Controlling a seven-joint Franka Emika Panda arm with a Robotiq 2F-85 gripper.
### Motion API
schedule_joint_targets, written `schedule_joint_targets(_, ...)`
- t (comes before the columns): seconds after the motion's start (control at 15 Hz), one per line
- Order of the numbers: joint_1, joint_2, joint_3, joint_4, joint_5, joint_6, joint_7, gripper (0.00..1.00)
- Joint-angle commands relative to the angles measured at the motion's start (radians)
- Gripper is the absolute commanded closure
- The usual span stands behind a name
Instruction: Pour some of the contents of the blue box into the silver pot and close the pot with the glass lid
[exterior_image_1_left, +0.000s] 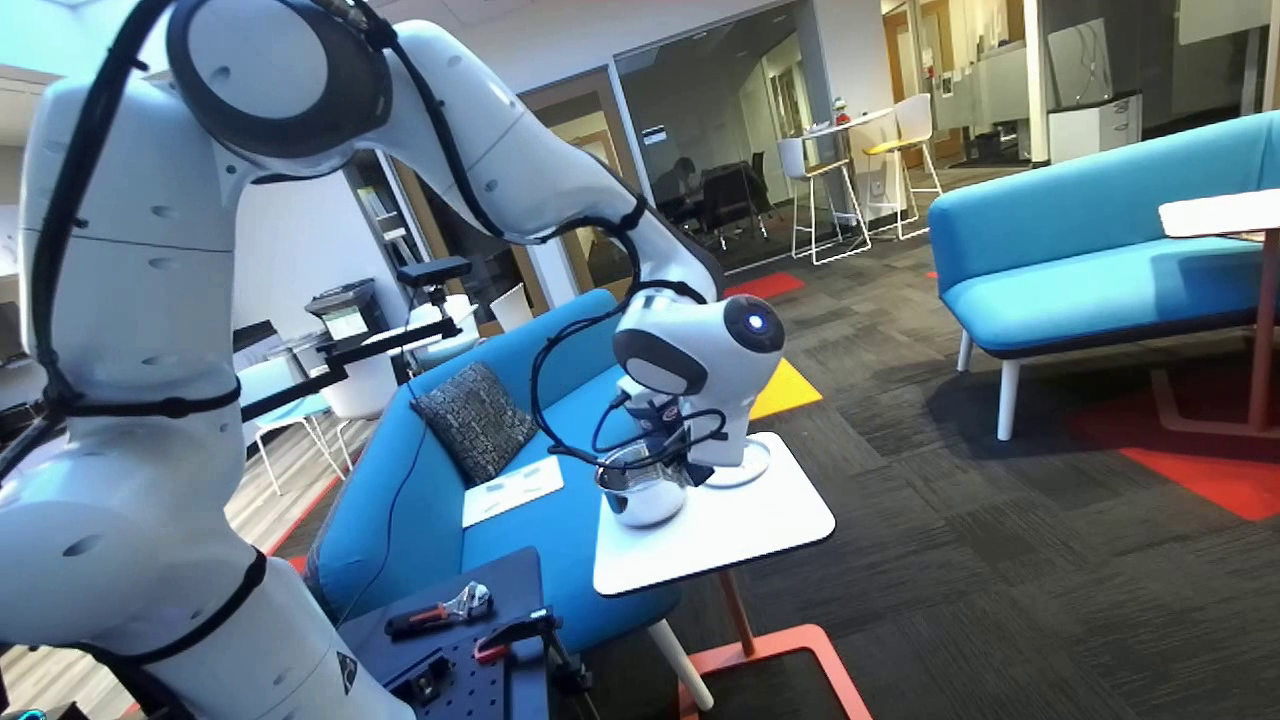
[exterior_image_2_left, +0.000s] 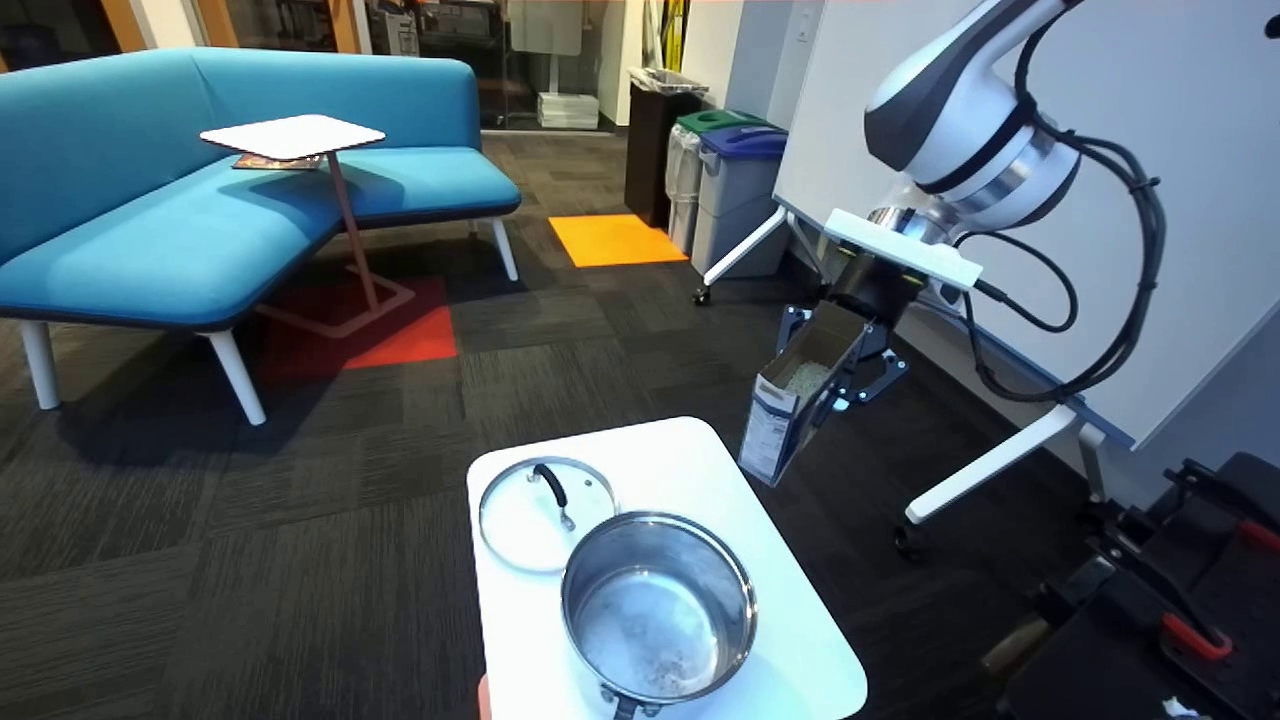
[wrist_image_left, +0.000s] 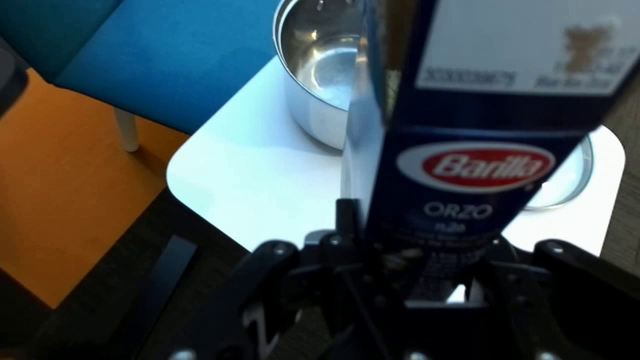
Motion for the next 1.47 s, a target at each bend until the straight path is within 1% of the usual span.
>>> schedule_joint_targets(0.0, 0.058, -0.146, 0.017, -0.083, -0.089, -0.008, 0.172, 0.83)
schedule_joint_targets(0.13, 0.078, -0.177, 0.043, -0.083, -0.124, -0.008, 0.232, 0.83)
schedule_joint_targets(0.27, 0.074, -0.194, 0.080, -0.070, -0.114, -0.026, 0.200, 0.83)
schedule_joint_targets(0.33, 0.066, -0.138, 0.075, -0.048, -0.114, 0.001, 0.196, 0.58)
schedule_joint_targets(0.47, 0.071, -0.155, 0.094, -0.048, -0.113, 0.001, 0.195, 0.58)
schedule_joint_targets(0.67, 0.068, -0.156, 0.094, -0.049, -0.113, 0.001, 0.195, 0.58)
schedule_joint_targets(0.73, 0.068, -0.156, 0.093, -0.050, -0.113, 0.001, 0.195, 0.83)
schedule_joint_targets(1.0, 0.134, -0.148, 0.086, -0.057, -0.228, 0.118, 0.385, 0.83)
schedule_joint_targets(1.4, 0.203, -0.135, 0.093, -0.064, -0.441, 0.217, 0.692, 0.83)
